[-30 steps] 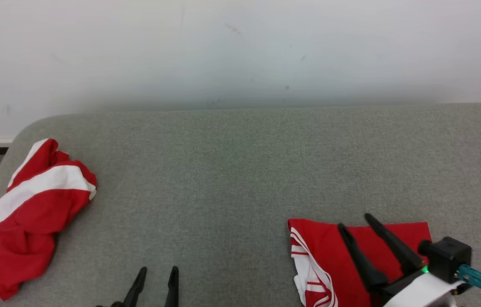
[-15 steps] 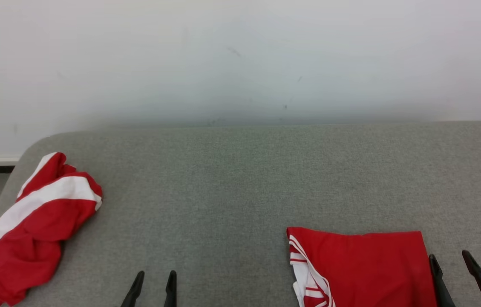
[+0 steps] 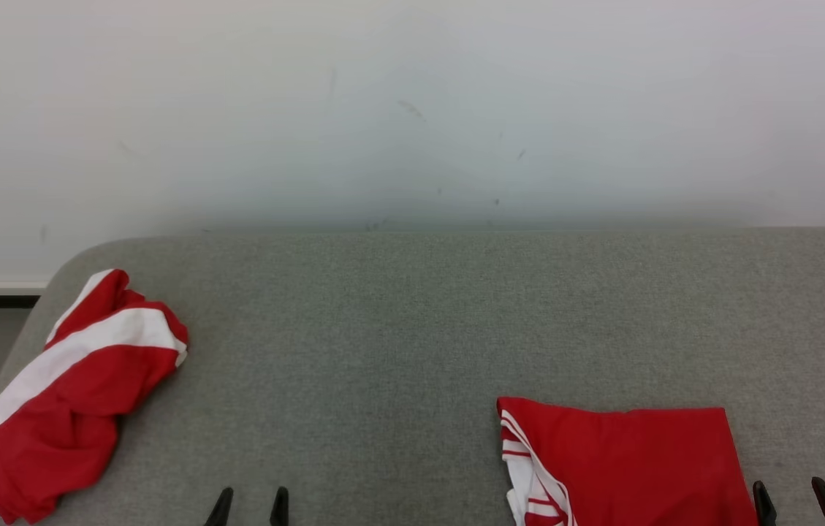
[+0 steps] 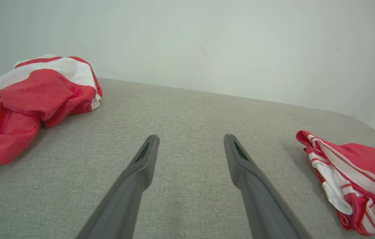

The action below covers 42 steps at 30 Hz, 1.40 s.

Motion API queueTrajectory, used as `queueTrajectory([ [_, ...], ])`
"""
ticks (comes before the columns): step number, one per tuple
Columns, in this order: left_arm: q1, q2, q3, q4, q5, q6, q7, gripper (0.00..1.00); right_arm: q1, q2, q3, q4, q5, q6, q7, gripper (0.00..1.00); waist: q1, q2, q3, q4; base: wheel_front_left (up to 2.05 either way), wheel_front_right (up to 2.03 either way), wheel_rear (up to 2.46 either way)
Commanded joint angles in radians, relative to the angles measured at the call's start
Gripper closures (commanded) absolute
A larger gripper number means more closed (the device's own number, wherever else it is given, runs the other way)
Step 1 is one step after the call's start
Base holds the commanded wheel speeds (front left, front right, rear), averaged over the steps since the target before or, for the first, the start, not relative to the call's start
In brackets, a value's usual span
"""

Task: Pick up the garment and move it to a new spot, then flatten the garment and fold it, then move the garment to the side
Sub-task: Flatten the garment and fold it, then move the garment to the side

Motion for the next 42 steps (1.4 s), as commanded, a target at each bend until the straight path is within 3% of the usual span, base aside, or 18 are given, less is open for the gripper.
queueTrajectory([
  [1, 0.014, 0.003, 0.007, 0.0, 0.009, -0.002, 0.0, 0.0, 0.011, -0.005, -0.001, 0.0, 0.0, -0.002, -0.002, 0.0, 0.0001, 0.0, 0.0, 0.001, 0.0, 0.0, 0.0],
  [13, 0.012, 0.003, 0.011, 0.002, 0.005, -0.001, 0.0, 0.0, -0.017, -0.001, 0.013, -0.008, 0.035, -0.002, -0.003, 0.0, 0.0001, 0.0, 0.006, 0.001, 0.0, 0.0, 0.0],
  [15, 0.012, 0.003, 0.01, 0.003, -0.001, -0.001, 0.0, 0.0, -0.024, 0.007, 0.018, 0.002, 0.079, -0.002, -0.003, 0.0, 0.0001, 0.0, 0.009, -0.001, 0.0, 0.0, 0.0],
  [20, 0.007, 0.003, 0.006, 0.009, -0.005, -0.001, 0.0, 0.0, -0.072, -0.053, 0.089, 0.055, 0.237, -0.002, 0.014, 0.0, 0.0001, 0.0, 0.021, -0.007, 0.0, 0.0, 0.0],
  [26, -0.006, 0.003, 0.002, 0.022, 0.009, -0.003, 0.0, 0.0, -0.137, -0.209, 0.195, 0.009, 0.54, -0.002, 0.284, 0.0, 0.0001, 0.0, 0.04, -0.01, 0.0, 0.0, 0.0],
  [32, -0.023, 0.003, -0.003, 0.03, 0.018, -0.005, 0.0, 0.0, -0.17, -0.349, 0.215, -0.011, 0.727, -0.002, 0.543, 0.0, 0.0001, 0.0, 0.073, 0.008, 0.0, 0.0, 0.0],
  [35, -0.035, 0.003, 0.001, 0.043, 0.031, -0.008, 0.0, 0.0, -0.191, -0.371, 0.226, 0.005, 0.777, -0.002, 0.612, 0.0, 0.0001, 0.0, 0.09, 0.015, 0.0, 0.0, 0.0],
  [42, -0.059, 0.003, 0.01, 0.058, 0.053, -0.025, 0.0, 0.0, -0.244, -0.354, 0.275, 0.111, 0.85, -0.002, 0.719, 0.0, 0.0001, 0.0, 0.115, 0.041, 0.0, 0.0, 0.0],
])
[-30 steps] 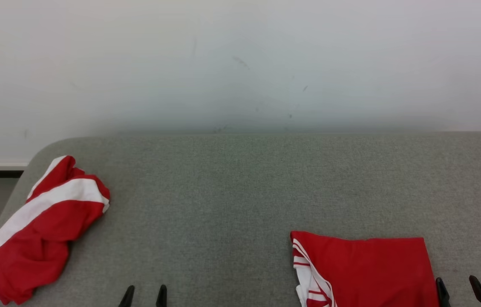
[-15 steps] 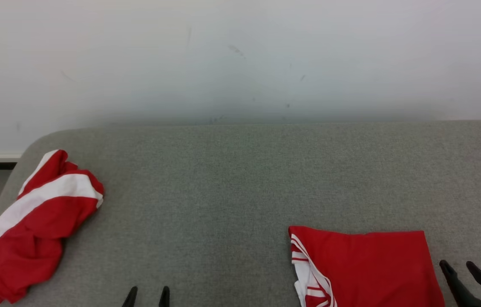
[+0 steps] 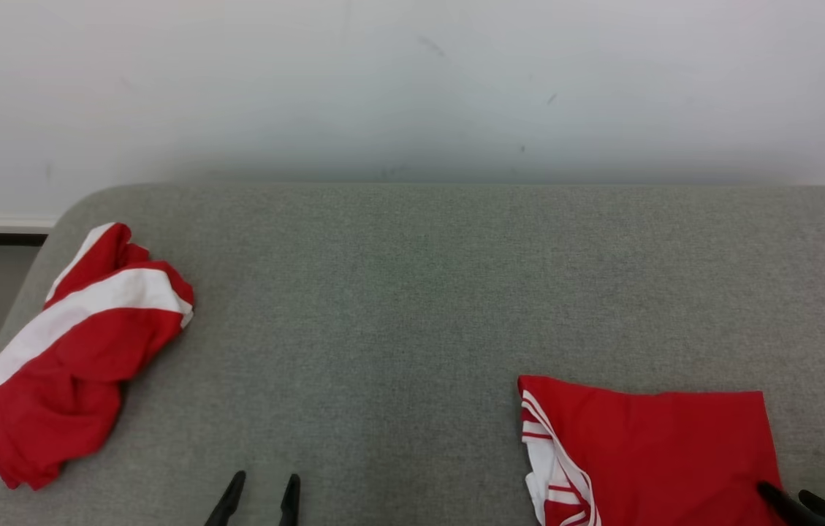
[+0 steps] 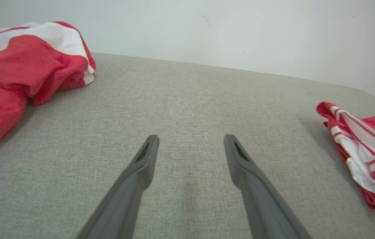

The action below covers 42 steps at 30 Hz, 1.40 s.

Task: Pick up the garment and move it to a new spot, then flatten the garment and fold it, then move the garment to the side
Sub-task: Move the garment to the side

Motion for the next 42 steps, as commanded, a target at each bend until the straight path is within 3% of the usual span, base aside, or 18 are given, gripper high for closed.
queueTrajectory([
  [1, -0.015, 0.003, 0.009, -0.001, 0.011, -0.007, 0.0, 0.0, -0.024, 0.007, 0.009, 0.025, 0.018, -0.002, 0.013, 0.0, -0.0001, -0.0001, 0.01, 0.012, 0.0, 0.0, 0.0],
  [11, -0.041, 0.003, 0.015, 0.001, 0.03, -0.026, 0.0, 0.0, -0.103, 0.052, 0.087, 0.114, 0.044, -0.002, 0.007, 0.0, -0.0001, -0.0001, 0.045, 0.043, 0.0, 0.0, 0.0],
  [12, -0.045, 0.003, 0.014, 0.002, 0.028, -0.025, 0.0, 0.0, -0.109, 0.059, 0.097, 0.117, 0.052, -0.002, 0.003, 0.07, -0.0001, -0.0001, 0.046, 0.048, 0.0, 0.0, 0.0],
  [13, -0.048, 0.003, 0.013, 0.001, 0.023, -0.026, 0.0, 0.0, -0.116, 0.062, 0.106, 0.117, 0.058, -0.002, -0.001, 0.59, -0.0001, -0.0001, 0.047, 0.051, 0.0, 0.0, 0.0],
  [14, -0.05, 0.003, 0.011, 0.0, 0.018, -0.024, 0.0, 0.0, -0.124, 0.063, 0.115, 0.114, 0.063, -0.002, -0.007, 0.93, -0.0001, -0.0001, 0.047, 0.054, 0.0, 0.0, 0.0],
  [15, -0.049, 0.003, 0.01, -0.003, 0.014, -0.022, 0.0, 0.0, -0.129, 0.06, 0.126, 0.107, 0.069, -0.001, -0.011, 1.0, -0.0001, -0.0001, 0.047, 0.056, 0.0, 0.0, 0.0],
  [23, -0.035, 0.003, -0.007, -0.01, -0.018, -0.002, 0.0, 0.0, -0.178, -0.022, 0.202, 0.021, 0.097, -0.001, -0.054, 1.0, -0.0001, -0.0001, 0.036, 0.041, 0.0, 0.0, 0.0],
  [30, -0.047, 0.003, -0.018, -0.026, -0.031, 0.003, 0.0, 0.0, -0.265, -0.085, 0.259, -0.046, 0.08, -0.001, -0.086, 1.0, -0.0001, -0.0001, 0.053, -0.034, 0.0, 0.0, 0.0],
  [38, -0.096, 0.003, -0.014, -0.043, -0.001, -0.01, 0.0, 0.0, -0.365, -0.122, 0.263, 0.034, 0.034, -0.001, -0.126, 1.0, -0.0001, -0.0001, 0.117, -0.143, 0.0, 0.0, 0.0],
  [42, -0.125, 0.003, -0.008, -0.048, 0.02, -0.024, 0.0, 0.0, -0.423, -0.105, 0.256, 0.108, -0.002, -0.001, -0.161, 1.0, -0.0001, -0.0001, 0.159, -0.195, 0.0, 0.0, 0.0],
])
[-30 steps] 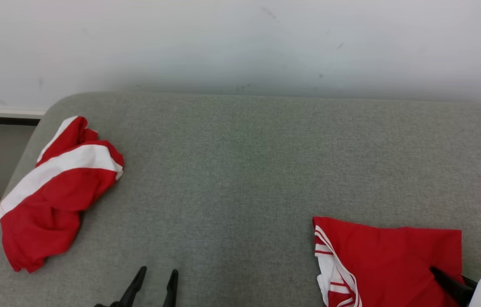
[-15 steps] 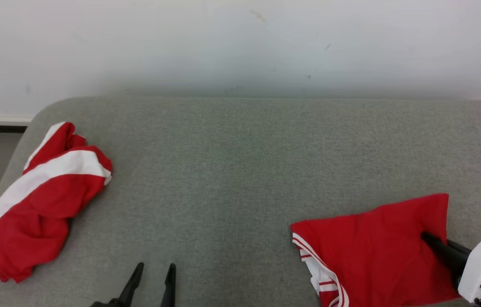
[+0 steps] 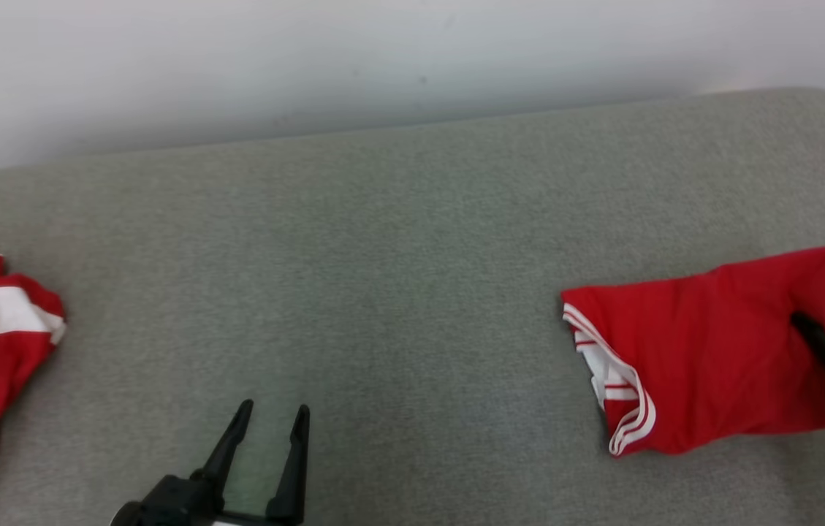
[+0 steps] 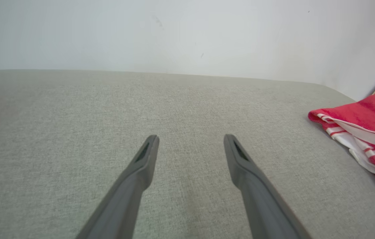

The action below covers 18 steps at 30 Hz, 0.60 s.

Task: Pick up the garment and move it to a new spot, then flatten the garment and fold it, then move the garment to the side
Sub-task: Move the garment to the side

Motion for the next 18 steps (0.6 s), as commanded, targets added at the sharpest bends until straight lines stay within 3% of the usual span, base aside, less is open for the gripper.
queueTrajectory([
  [1, -0.021, 0.003, 0.003, -0.003, 0.013, -0.005, 0.0, 0.0, -0.033, 0.008, -0.004, 0.022, -0.018, 0.0, -0.015, 1.0, -0.0001, -0.0001, 0.047, -0.049, 0.0, 0.0, 0.0],
  [9, -0.078, 0.012, -0.01, -0.021, 0.05, -0.027, 0.0, 0.0, -0.125, 0.043, 0.0, 0.111, -0.061, 0.0, -0.093, 1.0, -0.0001, -0.0001, 0.115, -0.109, 0.0, 0.0, 0.0],
  [18, -0.175, 0.032, -0.059, -0.051, 0.068, -0.037, 0.0, 0.0, -0.253, -0.009, -0.046, 0.231, -0.124, 0.0, -0.195, 1.0, -0.0001, -0.0001, 0.224, -0.067, 0.0, 0.0, 0.0],
])
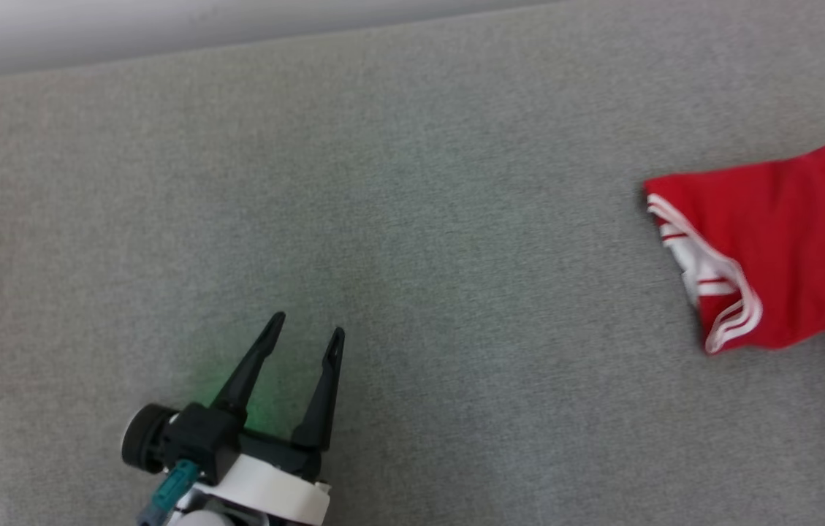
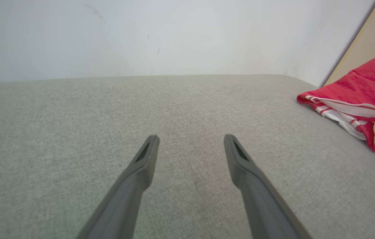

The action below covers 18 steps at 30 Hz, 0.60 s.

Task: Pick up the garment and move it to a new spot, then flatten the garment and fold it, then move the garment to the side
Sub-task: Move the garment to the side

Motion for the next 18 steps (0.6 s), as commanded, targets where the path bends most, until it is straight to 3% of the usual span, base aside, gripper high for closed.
queueTrajectory([
  [1, -0.025, 0.017, -0.009, -0.008, 0.012, -0.004, 0.0, 0.0, -0.047, -0.02, -0.018, 0.032, -0.017, -0.001, -0.017, 1.0, -0.0001, -0.0001, 0.045, 0.027, 0.0, 0.0, 0.0],
  [11, -0.099, 0.06, -0.07, -0.01, -0.001, -0.006, 0.0, 0.0, -0.23, -0.077, -0.115, 0.301, -0.164, -0.001, -0.101, 0.97, -0.0001, -0.0001, 0.121, 0.096, 0.0, 0.0, 0.0],
  [12, -0.097, 0.06, -0.07, -0.01, -0.003, -0.005, 0.0, 0.0, -0.247, -0.084, -0.125, 0.335, -0.192, -0.001, -0.118, 0.59, -0.0001, -0.0001, 0.12, 0.099, 0.0, 0.0, 0.0],
  [13, -0.093, 0.06, -0.07, -0.01, -0.004, -0.005, 0.0, 0.0, -0.262, -0.084, -0.129, 0.369, -0.219, -0.001, -0.128, 0.0, -0.0001, -0.0001, 0.119, 0.102, 0.0, 0.0, 0.0],
  [18, -0.067, 0.051, -0.06, -0.004, -0.013, -0.005, 0.0, 0.0, -0.317, -0.049, -0.152, 0.501, -0.33, -0.001, -0.215, 0.0, -0.0001, -0.0001, 0.09, 0.098, 0.0, 0.0, 0.0],
])
